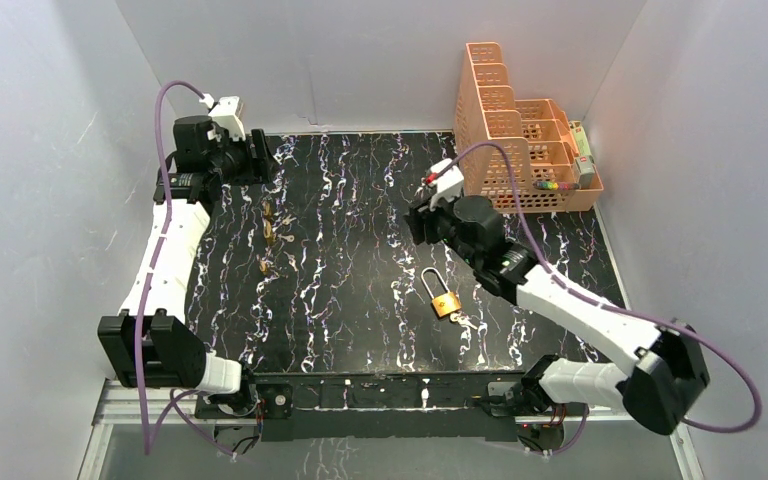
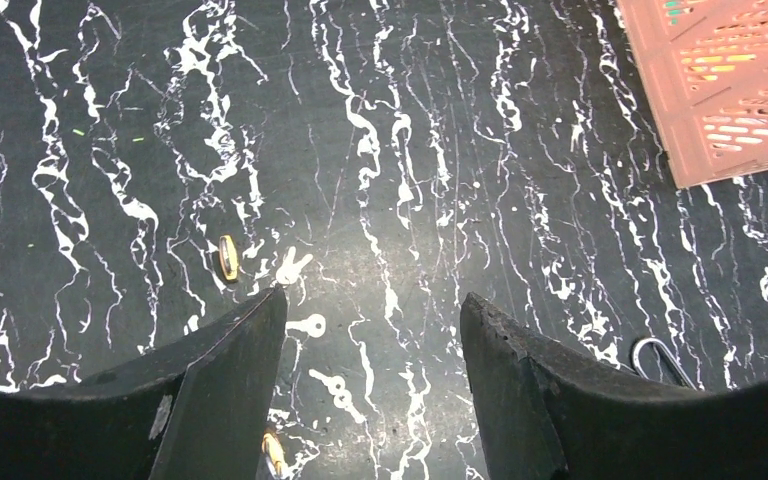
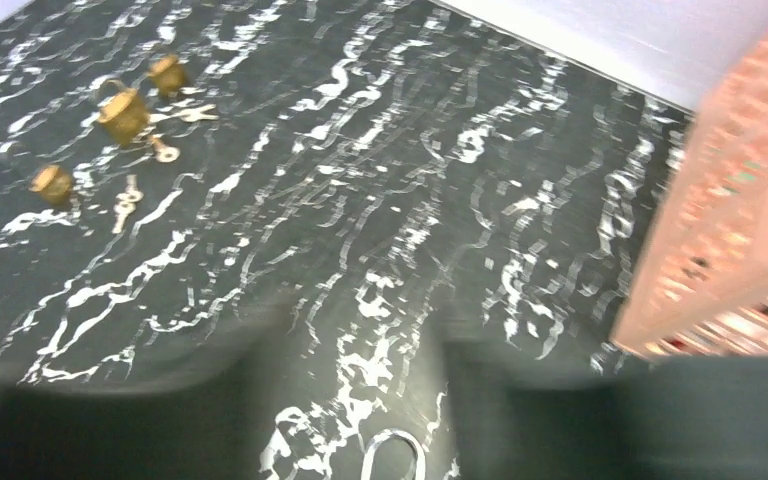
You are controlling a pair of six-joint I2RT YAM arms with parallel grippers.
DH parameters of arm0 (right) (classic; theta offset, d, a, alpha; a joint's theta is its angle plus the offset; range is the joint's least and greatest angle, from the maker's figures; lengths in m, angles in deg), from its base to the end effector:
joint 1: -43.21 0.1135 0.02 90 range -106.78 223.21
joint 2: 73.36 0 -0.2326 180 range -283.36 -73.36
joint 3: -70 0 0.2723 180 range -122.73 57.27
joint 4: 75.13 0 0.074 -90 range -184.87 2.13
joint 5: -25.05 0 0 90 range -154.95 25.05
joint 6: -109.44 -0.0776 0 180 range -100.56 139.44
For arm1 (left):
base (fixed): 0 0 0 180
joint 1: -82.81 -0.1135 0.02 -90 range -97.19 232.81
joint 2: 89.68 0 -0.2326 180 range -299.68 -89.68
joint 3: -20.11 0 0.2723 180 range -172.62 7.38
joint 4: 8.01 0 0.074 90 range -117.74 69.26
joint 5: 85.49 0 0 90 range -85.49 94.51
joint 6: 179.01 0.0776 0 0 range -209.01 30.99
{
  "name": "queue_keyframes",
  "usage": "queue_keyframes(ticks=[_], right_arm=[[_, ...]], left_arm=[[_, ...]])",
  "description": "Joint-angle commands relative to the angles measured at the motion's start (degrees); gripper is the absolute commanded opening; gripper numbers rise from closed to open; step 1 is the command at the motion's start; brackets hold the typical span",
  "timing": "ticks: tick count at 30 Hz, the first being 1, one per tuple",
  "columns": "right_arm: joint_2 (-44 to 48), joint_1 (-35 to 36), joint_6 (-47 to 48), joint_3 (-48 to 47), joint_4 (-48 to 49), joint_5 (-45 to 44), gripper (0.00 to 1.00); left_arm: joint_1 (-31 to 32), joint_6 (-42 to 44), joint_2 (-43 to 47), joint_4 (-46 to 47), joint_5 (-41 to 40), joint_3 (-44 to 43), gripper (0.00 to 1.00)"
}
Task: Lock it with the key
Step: Pick up the lock from the center of the board.
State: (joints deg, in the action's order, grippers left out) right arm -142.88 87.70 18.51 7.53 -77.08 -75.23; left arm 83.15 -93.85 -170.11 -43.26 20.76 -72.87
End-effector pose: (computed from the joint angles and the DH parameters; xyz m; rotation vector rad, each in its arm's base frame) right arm 0.2646 0.2406 0.2745 -0.5213 1.6648 0.4292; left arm 0.3840 -0.0240 0.3447 0.1090 1.9625 -0.3379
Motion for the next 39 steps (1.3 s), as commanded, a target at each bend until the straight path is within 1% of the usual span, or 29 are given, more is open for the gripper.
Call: queue_keyframes(ticks=[1, 5, 6, 7, 8, 9, 10, 11, 12, 15, 24, 27, 28, 29, 30, 32, 39], right_arm=[[5.8, -0.4, -5.8, -3.5, -15.4, -13.6, 0.98], [7.3, -0.4, -9.4, -3.8, -24.3, -16.1, 0.98], [7.5, -0.4, -9.7, -3.7, -25.8, -15.5, 0.97], [7.5, -0.4, -10.3, -3.6, -27.3, -14.9, 0.91], [7.8, -0.4, -10.7, -3.5, -28.4, -14.2, 0.82], [8.3, -0.5, -10.9, -3.1, -28.9, -13.5, 0.69], [8.9, -0.5, -11.1, -2.6, -28.9, -13.1, 0.4], [9.7, -0.5, -11.5, -2.1, -28.8, -13.3, 0.05], [10.4, -0.5, -11.9, -1.8, -29.2, -13.6, 0.0], [12.2, -0.5, -11.6, -1.1, -29.4, -11.5, 0.0], [14.4, -0.9, -13.0, 0.0, -33.1, -12.8, 0.0], [13.6, -1.4, -13.1, 0.3, -34.7, -8.8, 0.0], [13.0, -1.5, -14.1, 0.5, -35.7, -8.1, 0.2], [12.1, -1.5, -15.5, 0.7, -36.8, -7.7, 0.76], [11.3, -1.4, -16.3, 1.1, -37.6, -6.9, 0.96], [9.5, -1.5, -16.6, 2.4, -37.9, -5.0, 0.99], [3.1, -1.4, -20.1, 7.2, -36.5, 1.0, 0.98]], left_arm=[[-0.3, -0.9, 3.1, 0.9, 4.8, -0.3, 0.63], [-0.3, -1.3, 3.1, 1.1, 7.6, -0.4, 0.64], [-0.3, -1.4, 3.1, 1.1, 7.8, -0.3, 0.64], [-0.3, -1.3, 3.1, 1.1, 7.8, -0.2, 0.64], [-0.3, -1.3, 3.1, 0.9, 7.7, -0.2, 0.64], [-0.3, -1.3, 3.0, 0.8, 7.8, -0.1, 0.64], [-0.3, -1.2, 2.9, 0.7, 7.9, -0.1, 0.64], [-0.3, -1.1, 2.8, 0.6, 8.0, 0.0, 0.64], [-0.3, -1.0, 2.8, 0.4, 7.9, -0.1, 0.65], [-0.3, -0.3, 2.7, -0.3, 7.1, -0.3, 0.65], [-0.3, 0.2, 2.6, -0.8, 6.6, -0.3, 0.65], [-0.3, 0.2, 2.6, -0.9, 6.4, -0.3, 0.65], [-0.3, 0.2, 2.5, -0.7, 6.4, -0.3, 0.65], [-0.3, 0.2, 2.5, -0.8, 6.4, -0.3, 0.65], [-0.3, 0.1, 2.4, -0.8, 6.4, -0.3, 0.66], [-0.3, 0.1, 2.4, -0.8, 6.3, -0.1, 0.66], [-0.3, 0.0, 2.1, -0.6, 6.7, -0.2, 0.68]])
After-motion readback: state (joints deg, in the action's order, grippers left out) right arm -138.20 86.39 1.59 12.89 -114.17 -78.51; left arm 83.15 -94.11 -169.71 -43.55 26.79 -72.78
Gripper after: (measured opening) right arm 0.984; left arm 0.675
